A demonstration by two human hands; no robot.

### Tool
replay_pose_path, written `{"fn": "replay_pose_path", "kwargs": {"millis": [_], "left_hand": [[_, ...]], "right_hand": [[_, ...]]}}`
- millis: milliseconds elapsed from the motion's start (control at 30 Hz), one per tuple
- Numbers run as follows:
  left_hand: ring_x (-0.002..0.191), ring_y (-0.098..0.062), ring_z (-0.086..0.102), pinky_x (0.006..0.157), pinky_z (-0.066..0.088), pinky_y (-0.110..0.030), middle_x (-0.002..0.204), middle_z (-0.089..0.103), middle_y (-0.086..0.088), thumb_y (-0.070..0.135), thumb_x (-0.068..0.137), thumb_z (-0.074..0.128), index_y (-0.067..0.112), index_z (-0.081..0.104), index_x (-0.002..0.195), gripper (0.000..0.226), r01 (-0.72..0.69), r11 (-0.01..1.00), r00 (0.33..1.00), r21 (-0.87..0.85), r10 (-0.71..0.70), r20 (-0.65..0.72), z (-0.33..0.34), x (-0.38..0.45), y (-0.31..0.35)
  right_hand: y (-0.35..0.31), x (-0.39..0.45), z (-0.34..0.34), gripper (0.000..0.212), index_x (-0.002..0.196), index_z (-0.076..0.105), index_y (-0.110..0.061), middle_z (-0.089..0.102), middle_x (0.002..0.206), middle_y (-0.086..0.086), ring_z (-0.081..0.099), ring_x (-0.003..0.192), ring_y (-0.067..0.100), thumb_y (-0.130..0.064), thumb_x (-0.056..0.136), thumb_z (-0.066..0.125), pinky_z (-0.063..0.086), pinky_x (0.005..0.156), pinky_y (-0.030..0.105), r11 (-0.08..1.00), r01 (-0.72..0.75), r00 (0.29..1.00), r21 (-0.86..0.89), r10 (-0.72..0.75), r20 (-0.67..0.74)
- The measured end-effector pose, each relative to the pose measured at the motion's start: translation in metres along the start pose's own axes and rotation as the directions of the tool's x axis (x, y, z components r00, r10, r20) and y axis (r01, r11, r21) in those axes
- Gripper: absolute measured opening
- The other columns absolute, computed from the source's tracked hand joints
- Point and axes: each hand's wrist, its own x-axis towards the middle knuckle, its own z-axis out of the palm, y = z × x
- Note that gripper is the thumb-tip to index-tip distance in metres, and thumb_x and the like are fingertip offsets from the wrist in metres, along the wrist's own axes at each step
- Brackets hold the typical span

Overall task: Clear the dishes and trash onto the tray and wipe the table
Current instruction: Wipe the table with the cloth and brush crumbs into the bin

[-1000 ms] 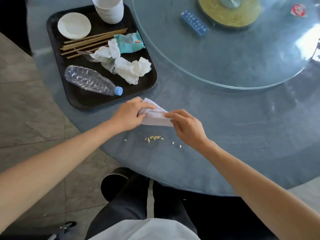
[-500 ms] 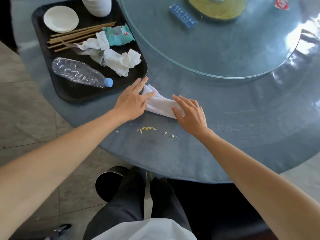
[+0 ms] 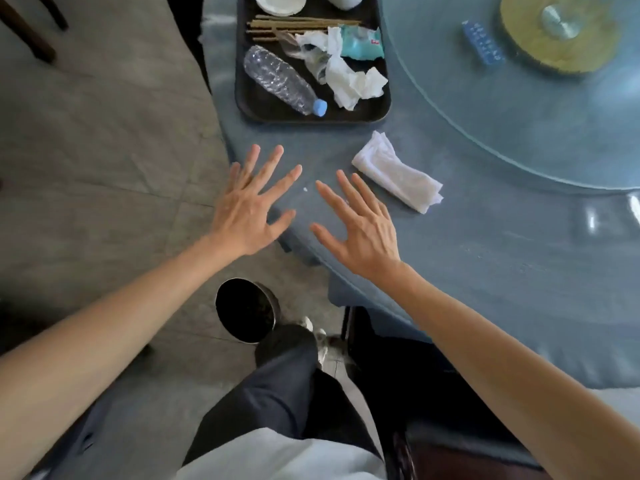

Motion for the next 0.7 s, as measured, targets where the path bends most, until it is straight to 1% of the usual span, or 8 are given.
{"fn": "replay_pose_path", "kwargs": {"millis": [100, 200, 300, 367, 467, 533, 633, 700], "left_hand": [[0.157, -0.035, 0.004, 0.119, 0.021, -0.060, 0.170, 0.012, -0.002, 0.055, 0.095, 0.051, 0.037, 0.028, 0.158, 0.070, 0.145, 0.989, 0.989, -0.012, -0.145, -0.019, 0.002, -0.053, -0.025], [0.157, -0.034, 0.002, 0.120, 0.016, -0.057, 0.171, 0.011, -0.001, 0.056, 0.093, 0.047, 0.037, 0.028, 0.158, 0.071, 0.307, 0.949, 0.952, -0.065, -0.307, 0.023, 0.015, -0.105, -0.052], [0.157, -0.033, -0.003, 0.122, 0.012, -0.058, 0.171, 0.002, 0.003, 0.058, 0.092, 0.045, 0.039, 0.021, 0.160, 0.074, 0.475, 0.873, 0.879, -0.112, -0.465, 0.102, 0.044, -0.156, -0.078], [0.156, -0.032, -0.008, 0.123, 0.011, -0.059, 0.171, -0.003, 0.006, 0.058, 0.093, 0.044, 0.038, 0.018, 0.160, 0.075, 0.586, 0.794, 0.808, -0.161, -0.559, 0.187, 0.075, -0.189, -0.093], [0.156, -0.030, -0.014, 0.124, 0.007, -0.057, 0.171, -0.004, 0.005, 0.054, 0.096, 0.054, 0.031, 0.017, 0.162, 0.079, 0.762, 0.602, 0.646, -0.240, -0.679, 0.349, 0.143, -0.234, -0.118], [0.156, -0.030, -0.012, 0.125, 0.004, -0.055, 0.171, -0.003, 0.002, 0.057, 0.094, 0.057, 0.028, 0.012, 0.162, 0.087, 0.862, 0.419, 0.507, -0.285, -0.732, 0.455, 0.196, -0.261, -0.132], [0.157, -0.023, 0.004, 0.126, 0.011, -0.046, 0.171, 0.006, 0.004, 0.055, 0.091, 0.063, 0.031, 0.014, 0.162, 0.089, 0.924, 0.085, 0.306, -0.373, -0.749, 0.588, 0.270, -0.292, -0.146], [0.155, -0.021, 0.016, 0.123, 0.019, -0.038, 0.170, 0.014, 0.003, 0.045, 0.092, 0.068, 0.029, 0.015, 0.162, 0.090, 0.906, -0.069, 0.240, -0.418, -0.728, 0.642, 0.317, -0.308, -0.150]], "right_hand": [[-0.038, 0.001, 0.030, 0.067, 0.156, 0.043, -0.039, 0.036, 0.167, -0.002, 0.028, 0.156, 0.023, -0.068, 0.096, 0.051, 0.039, 0.114, 0.045, 0.997, 0.071, 0.992, 0.040, -0.075, 0.097], [-0.071, -0.005, 0.067, 0.067, 0.157, 0.040, -0.041, 0.034, 0.167, -0.006, 0.027, 0.156, 0.020, -0.068, 0.096, 0.051, 0.048, 0.108, 0.047, 0.984, 0.092, 0.970, 0.154, -0.123, 0.209], [-0.091, -0.022, 0.114, 0.068, 0.157, 0.036, -0.045, 0.032, 0.167, -0.010, 0.030, 0.154, 0.018, -0.068, 0.095, 0.050, 0.054, 0.100, 0.047, 0.980, 0.056, 0.918, 0.188, -0.125, 0.377], [-0.093, -0.037, 0.157, 0.070, 0.158, 0.032, -0.045, 0.034, 0.167, -0.007, 0.033, 0.152, 0.021, -0.069, 0.095, 0.050, 0.049, 0.106, 0.047, 0.982, -0.008, 0.852, 0.189, -0.092, 0.515], [-0.077, -0.068, 0.236, 0.074, 0.160, 0.031, -0.037, 0.035, 0.166, -0.002, 0.031, 0.153, 0.024, -0.066, 0.096, 0.054, 0.031, 0.122, 0.047, 0.973, -0.152, 0.740, 0.174, -0.005, 0.672], [-0.063, -0.090, 0.289, 0.078, 0.161, 0.029, -0.034, 0.036, 0.166, -0.003, 0.033, 0.152, 0.024, -0.066, 0.095, 0.056, 0.031, 0.122, 0.047, 0.956, -0.267, 0.694, 0.119, 0.105, 0.712], [-0.046, -0.114, 0.365, 0.080, 0.162, 0.029, -0.024, 0.035, 0.166, 0.001, 0.034, 0.151, 0.024, -0.056, 0.097, 0.063, 0.030, 0.120, 0.040, 0.894, -0.446, 0.609, 0.047, 0.265, 0.747], [-0.030, -0.129, 0.412, 0.081, 0.163, 0.026, -0.020, 0.033, 0.167, 0.003, 0.034, 0.152, 0.026, -0.053, 0.098, 0.063, 0.030, 0.120, 0.040, 0.854, -0.520, 0.547, -0.001, 0.334, 0.768]]}}
